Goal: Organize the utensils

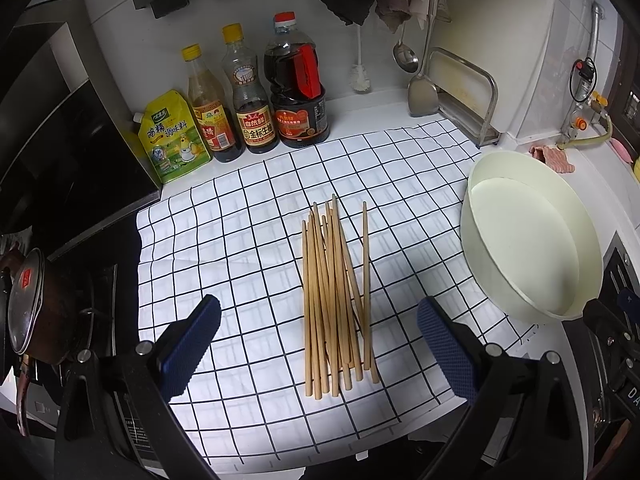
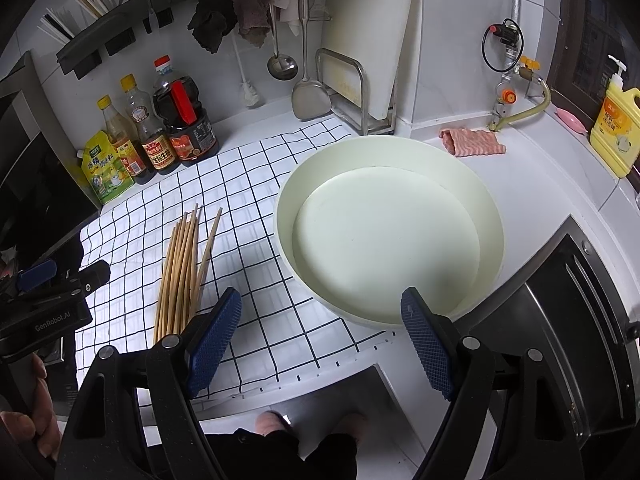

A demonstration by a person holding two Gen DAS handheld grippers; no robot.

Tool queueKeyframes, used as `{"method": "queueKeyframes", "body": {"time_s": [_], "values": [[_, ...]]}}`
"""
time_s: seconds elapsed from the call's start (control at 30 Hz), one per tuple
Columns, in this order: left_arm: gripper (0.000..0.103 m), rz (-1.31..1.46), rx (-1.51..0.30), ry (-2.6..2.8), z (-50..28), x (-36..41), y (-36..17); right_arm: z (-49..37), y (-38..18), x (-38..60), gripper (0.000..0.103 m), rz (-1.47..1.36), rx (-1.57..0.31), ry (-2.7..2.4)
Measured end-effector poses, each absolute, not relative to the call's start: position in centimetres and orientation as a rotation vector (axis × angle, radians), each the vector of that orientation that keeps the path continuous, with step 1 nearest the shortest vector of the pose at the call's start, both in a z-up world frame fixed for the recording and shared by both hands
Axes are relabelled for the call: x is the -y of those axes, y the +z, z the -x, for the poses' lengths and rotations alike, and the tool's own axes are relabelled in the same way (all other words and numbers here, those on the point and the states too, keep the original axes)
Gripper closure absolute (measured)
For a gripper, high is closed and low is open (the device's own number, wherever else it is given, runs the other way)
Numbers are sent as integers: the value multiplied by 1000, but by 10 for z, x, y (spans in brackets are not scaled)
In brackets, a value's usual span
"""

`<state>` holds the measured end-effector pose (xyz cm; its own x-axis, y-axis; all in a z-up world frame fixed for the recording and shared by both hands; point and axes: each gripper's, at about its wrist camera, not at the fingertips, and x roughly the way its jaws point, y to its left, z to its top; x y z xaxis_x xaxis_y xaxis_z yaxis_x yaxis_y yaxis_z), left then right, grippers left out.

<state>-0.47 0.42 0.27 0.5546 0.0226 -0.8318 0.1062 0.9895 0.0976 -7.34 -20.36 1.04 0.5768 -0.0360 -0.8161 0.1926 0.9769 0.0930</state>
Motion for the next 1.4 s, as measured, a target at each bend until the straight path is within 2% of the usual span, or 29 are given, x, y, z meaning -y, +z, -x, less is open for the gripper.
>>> {"method": "queueKeyframes", "body": {"time_s": [1.03,1.4], "values": [[6,-137,-989,-37,4,-15,5,69,8,195,25,-178,-953,-115],[6,-119,-1059,37,-13,-64,-40,48,-23,150,25,-149,-982,18]]}}
